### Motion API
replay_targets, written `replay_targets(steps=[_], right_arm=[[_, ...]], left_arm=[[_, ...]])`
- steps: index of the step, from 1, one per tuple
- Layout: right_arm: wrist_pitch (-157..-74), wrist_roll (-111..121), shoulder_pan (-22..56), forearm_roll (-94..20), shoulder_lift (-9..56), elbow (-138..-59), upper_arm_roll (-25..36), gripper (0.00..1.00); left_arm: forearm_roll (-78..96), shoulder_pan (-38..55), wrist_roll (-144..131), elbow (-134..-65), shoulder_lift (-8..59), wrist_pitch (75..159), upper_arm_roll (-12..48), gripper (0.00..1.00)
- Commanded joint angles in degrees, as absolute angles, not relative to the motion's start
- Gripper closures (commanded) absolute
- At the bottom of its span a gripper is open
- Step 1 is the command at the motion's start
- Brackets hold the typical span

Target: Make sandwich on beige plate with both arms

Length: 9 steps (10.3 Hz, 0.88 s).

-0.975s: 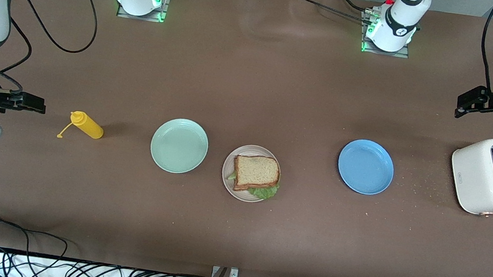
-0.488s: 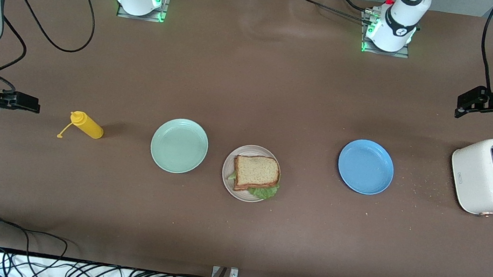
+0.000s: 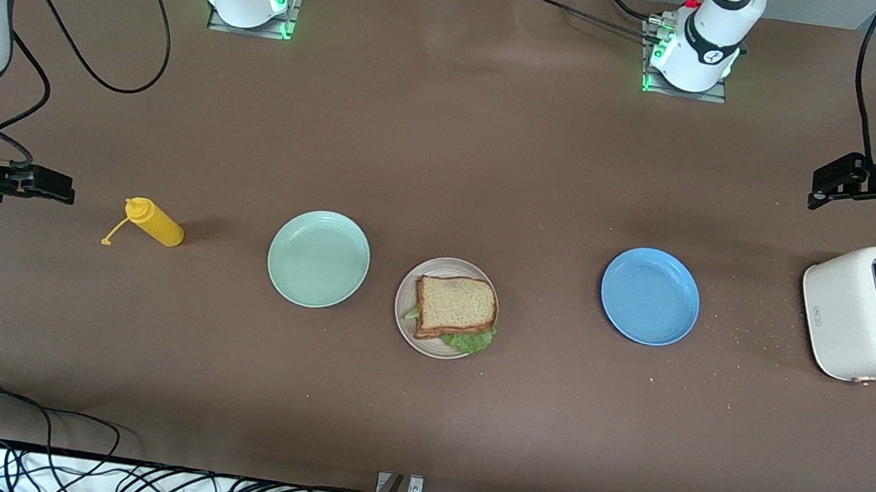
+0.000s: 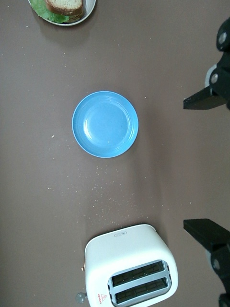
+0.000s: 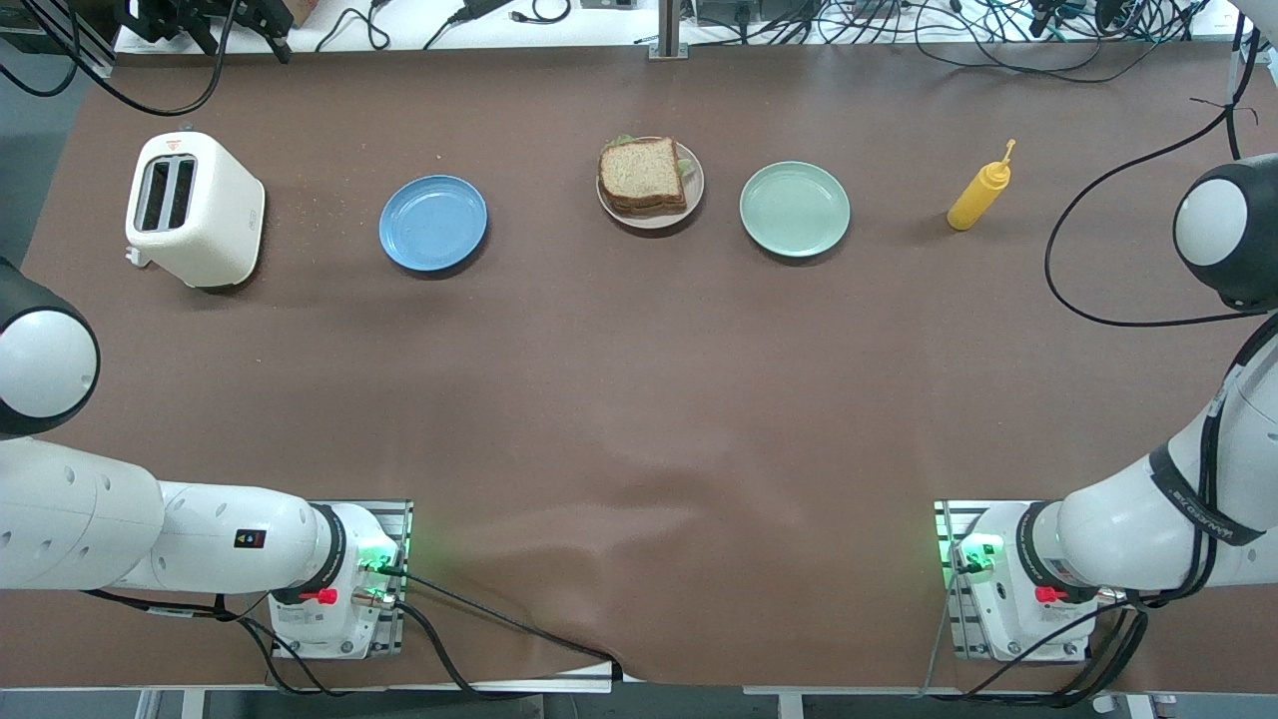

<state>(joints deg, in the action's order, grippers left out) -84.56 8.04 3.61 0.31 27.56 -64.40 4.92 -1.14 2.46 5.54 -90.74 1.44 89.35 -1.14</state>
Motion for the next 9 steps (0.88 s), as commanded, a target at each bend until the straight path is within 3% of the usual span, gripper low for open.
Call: replay_targets(steps=[1, 6, 9], right_arm=[[-84.7, 8.5, 4.0, 0.7, 27.3, -64.2, 4.4, 0.0], [-84.7, 7.7, 4.4, 0.9, 27.4, -64.2, 4.5, 0.0], [-83.8, -4.2, 5.4, 0.4, 27.3, -64.2, 4.3, 0.0]], left_arm=[[0.4, 2.3, 5.7, -89.0, 2.2, 88.2, -1.2, 0.0], [0.4, 2.4, 5.7, -89.0, 2.2, 88.2, -1.2, 0.0], [0.4, 2.3, 5.7, -89.0, 2.2, 88.2, -1.2, 0.0]])
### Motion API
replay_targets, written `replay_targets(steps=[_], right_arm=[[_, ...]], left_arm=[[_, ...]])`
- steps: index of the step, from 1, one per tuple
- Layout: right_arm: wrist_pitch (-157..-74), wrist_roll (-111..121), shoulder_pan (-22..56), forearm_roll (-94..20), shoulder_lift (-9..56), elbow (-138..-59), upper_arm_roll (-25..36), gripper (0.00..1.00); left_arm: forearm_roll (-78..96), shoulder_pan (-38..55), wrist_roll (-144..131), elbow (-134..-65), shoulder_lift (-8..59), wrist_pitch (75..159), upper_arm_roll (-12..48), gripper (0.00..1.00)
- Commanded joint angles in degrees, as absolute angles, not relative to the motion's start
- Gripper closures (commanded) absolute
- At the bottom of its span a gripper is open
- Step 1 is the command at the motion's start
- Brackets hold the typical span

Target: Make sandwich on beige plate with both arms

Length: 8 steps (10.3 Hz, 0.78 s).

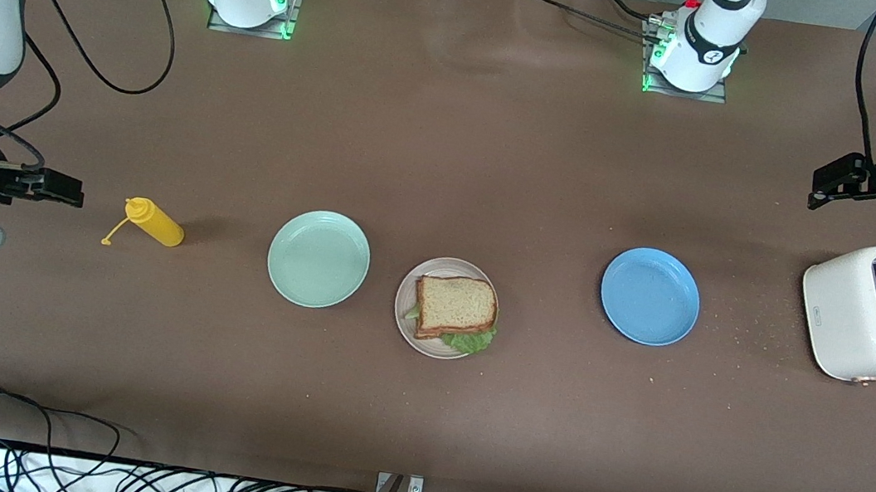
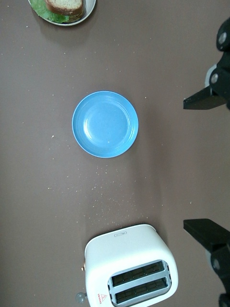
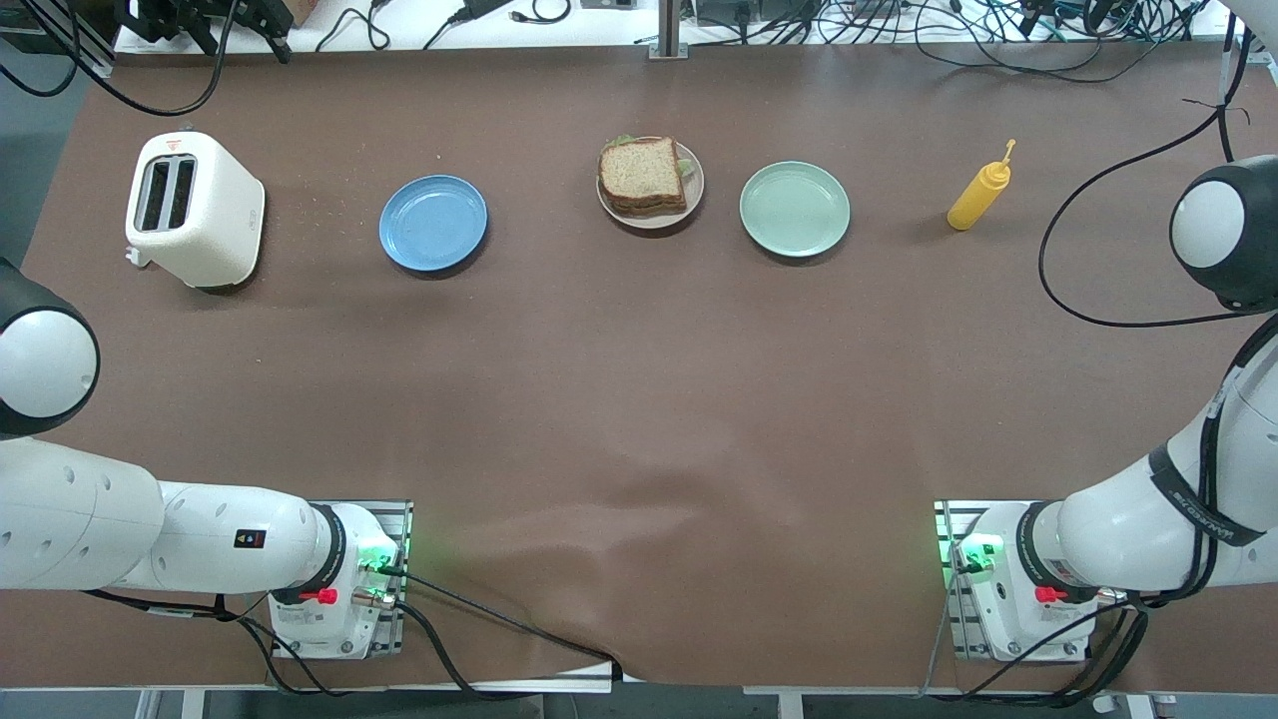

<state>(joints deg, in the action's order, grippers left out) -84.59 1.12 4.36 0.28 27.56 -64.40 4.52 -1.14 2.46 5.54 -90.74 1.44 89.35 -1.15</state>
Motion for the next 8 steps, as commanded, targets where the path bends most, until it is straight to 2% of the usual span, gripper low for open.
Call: replay_targets(steps=[1, 8], right_arm=[[-83.8, -4.3, 5.5, 0.5, 27.3, -64.2, 4.4, 0.0], [-83.9, -4.7, 5.5, 0.8, 27.3, -64.1, 5.1, 0.0]], left_arm=[[0.4, 2.3, 5.7, -89.0, 2.2, 88.2, -1.2, 0.0], [0.4, 2.3, 5.7, -89.0, 2.2, 88.2, -1.2, 0.0]])
